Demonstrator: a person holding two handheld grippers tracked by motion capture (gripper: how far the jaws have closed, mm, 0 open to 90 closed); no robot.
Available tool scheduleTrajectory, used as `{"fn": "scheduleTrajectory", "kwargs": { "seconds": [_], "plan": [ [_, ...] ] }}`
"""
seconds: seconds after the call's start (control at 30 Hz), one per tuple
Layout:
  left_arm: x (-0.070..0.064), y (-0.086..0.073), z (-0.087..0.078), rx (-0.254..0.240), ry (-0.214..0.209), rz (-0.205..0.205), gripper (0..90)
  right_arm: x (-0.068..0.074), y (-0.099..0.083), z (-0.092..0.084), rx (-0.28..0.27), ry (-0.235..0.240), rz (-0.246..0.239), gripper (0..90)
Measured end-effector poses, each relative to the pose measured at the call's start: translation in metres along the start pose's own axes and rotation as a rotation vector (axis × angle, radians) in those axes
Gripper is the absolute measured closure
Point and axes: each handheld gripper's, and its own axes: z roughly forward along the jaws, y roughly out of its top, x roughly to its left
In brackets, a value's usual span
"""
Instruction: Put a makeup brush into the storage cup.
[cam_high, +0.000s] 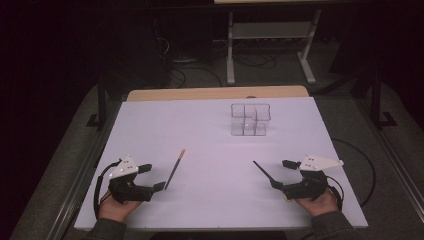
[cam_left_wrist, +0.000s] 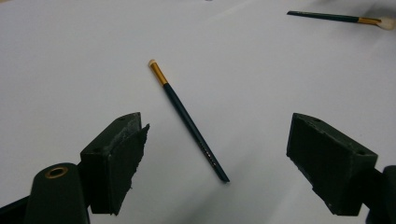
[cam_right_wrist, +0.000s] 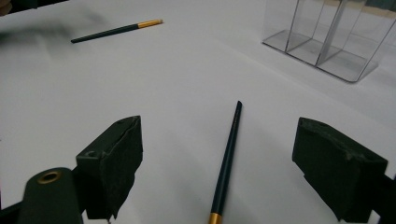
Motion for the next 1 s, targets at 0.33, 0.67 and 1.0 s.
{"fn": "scheduleTrajectory", "kwargs": {
  "seconds": [0.33,0.67,1.0],
  "plan": [
    [-0.0003,0.0022,-0.0033,-0.01,0.006,0.006,18.8,0.0004,0.0003,-0.0016,-0.001,0.0,-0.003,16.6],
    [0.0018,0.0008,-0.0029,-0.011,-0.001,-0.018,19.1,0.0,0.0,-0.0023,0.001,-0.005,-0.001,16.8],
    [0.0027,0.0045,-0.0012,-0.004,0.004,-0.009,21.6,-0.0005,0.0004,-0.0015,0.004,-0.005,-0.002,17.5]
  ]
}}
